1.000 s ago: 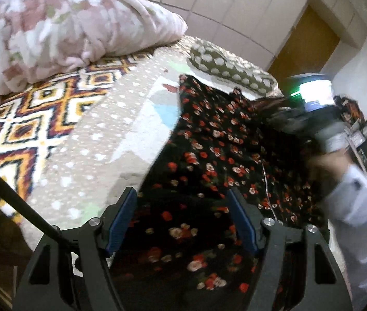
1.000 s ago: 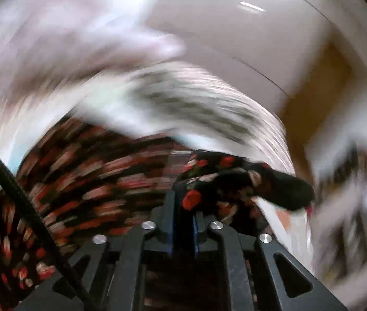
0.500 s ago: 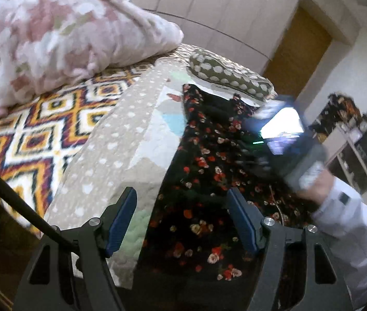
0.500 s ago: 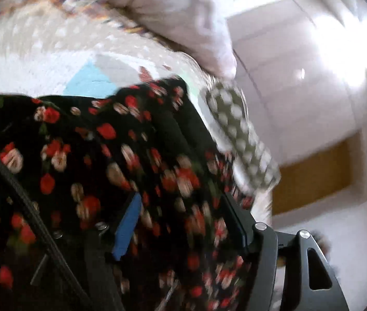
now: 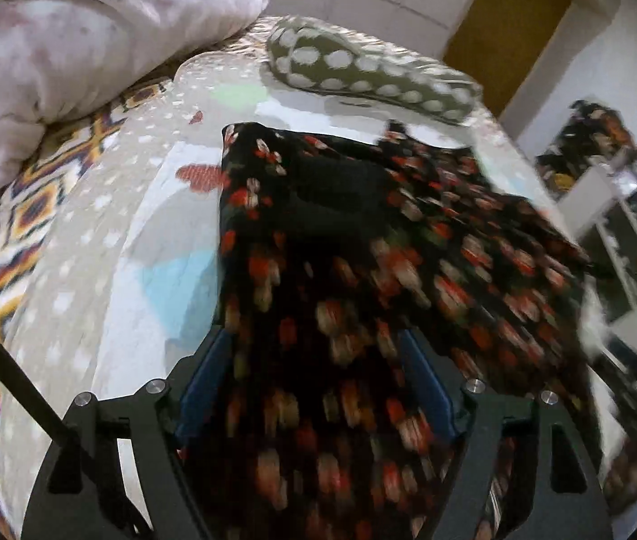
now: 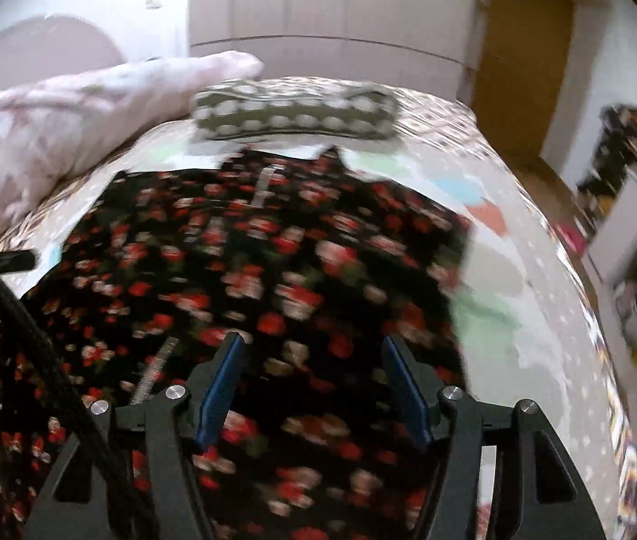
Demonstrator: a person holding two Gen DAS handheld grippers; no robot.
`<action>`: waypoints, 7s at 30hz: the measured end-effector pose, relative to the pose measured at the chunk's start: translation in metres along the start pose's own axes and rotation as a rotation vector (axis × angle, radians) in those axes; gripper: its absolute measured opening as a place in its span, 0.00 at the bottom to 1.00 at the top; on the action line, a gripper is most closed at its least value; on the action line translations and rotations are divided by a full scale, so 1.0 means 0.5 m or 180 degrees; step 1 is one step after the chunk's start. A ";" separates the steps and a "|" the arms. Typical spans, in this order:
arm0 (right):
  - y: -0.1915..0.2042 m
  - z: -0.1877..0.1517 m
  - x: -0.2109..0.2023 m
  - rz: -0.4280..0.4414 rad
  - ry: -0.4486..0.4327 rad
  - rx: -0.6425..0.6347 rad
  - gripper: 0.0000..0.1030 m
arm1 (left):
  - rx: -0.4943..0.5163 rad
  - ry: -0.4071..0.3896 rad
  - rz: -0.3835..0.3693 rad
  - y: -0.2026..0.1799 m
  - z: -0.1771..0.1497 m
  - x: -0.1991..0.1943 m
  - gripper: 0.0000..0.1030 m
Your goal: Fold large clothes
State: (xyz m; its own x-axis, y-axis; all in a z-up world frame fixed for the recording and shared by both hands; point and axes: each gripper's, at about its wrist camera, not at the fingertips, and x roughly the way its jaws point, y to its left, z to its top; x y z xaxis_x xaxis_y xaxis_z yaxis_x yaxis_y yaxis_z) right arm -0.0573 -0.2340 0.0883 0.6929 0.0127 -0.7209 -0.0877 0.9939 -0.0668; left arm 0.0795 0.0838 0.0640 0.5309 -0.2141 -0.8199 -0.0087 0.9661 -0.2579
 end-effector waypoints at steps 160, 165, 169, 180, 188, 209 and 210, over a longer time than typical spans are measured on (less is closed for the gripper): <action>-0.236 0.037 0.037 0.1902 0.0196 0.2032 0.13 | -0.0815 -0.0175 -0.0869 0.108 0.022 -0.091 0.08; -0.265 0.106 0.191 0.1714 0.0456 0.2173 0.15 | -0.0924 -0.0135 -0.0696 0.109 0.115 0.006 0.11; -0.279 0.124 0.285 0.1683 0.0654 0.2498 0.24 | -0.1225 -0.0080 -0.0929 0.132 0.142 0.054 0.13; -0.339 0.137 0.297 0.2494 0.0023 0.3445 0.77 | -0.2039 -0.0327 -0.1865 0.208 0.152 0.026 0.50; -0.329 0.181 0.222 0.2023 -0.0079 0.3188 0.82 | -0.2182 -0.0714 -0.1713 0.256 0.161 -0.073 0.86; 0.137 0.195 0.359 0.1079 0.0968 0.0924 0.17 | -0.0711 0.0450 -0.0427 0.198 -0.067 0.017 0.86; 0.140 0.195 0.357 0.1056 0.0906 0.0919 0.17 | -0.0721 0.0436 -0.0442 0.205 -0.070 0.013 0.85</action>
State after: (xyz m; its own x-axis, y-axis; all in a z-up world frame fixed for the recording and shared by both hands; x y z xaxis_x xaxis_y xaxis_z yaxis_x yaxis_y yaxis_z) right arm 0.1301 -0.1515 0.0224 0.4359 0.3415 -0.8327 -0.0406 0.9317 0.3609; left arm 0.0523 0.1763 0.0144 0.4212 -0.3742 -0.8262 -0.1410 0.8729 -0.4672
